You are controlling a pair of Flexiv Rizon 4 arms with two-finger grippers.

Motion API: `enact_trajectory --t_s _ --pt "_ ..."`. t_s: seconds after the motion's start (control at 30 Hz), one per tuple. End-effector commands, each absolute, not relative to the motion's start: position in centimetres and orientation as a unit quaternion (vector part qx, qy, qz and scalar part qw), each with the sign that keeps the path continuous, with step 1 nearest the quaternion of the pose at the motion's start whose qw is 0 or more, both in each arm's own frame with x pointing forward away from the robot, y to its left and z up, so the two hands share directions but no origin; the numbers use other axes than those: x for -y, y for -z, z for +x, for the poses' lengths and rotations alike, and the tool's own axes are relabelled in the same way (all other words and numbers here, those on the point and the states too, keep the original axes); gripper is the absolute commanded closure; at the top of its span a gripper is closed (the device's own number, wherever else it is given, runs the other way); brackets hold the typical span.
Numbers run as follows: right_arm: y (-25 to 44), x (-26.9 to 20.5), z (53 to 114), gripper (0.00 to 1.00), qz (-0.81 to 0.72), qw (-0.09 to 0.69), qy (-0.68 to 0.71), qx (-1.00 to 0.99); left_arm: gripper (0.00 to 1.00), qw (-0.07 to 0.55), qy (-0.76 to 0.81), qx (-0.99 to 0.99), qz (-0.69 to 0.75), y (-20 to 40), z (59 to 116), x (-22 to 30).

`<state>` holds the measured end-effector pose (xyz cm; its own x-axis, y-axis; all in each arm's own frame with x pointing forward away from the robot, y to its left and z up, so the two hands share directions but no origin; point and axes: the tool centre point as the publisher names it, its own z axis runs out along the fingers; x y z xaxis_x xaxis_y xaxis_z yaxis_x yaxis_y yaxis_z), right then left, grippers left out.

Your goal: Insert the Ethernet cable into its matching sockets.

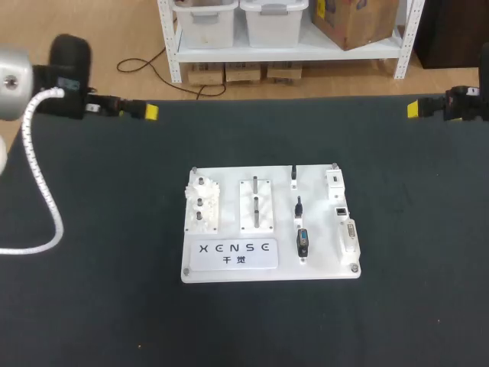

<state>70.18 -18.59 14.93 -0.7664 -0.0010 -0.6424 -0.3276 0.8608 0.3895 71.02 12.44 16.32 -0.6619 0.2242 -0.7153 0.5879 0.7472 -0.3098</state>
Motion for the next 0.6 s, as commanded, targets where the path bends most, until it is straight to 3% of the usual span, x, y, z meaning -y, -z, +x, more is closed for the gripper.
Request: enact_trajectory --t_s 0.03,0.6 --pt "-15.0 18.6 70.1 0.0 -0.091 0.329 -0.247 -0.907 0.0 0.342 0.41 -0.657 0.533 -15.2 70.8 -10.5" --pt "-15.0 18.6 70.1 0.0 -0.091 0.329 -0.247 -0.907 0.0 0.337 0.385 -0.531 0.675 -12.3 64.2 -3.6"
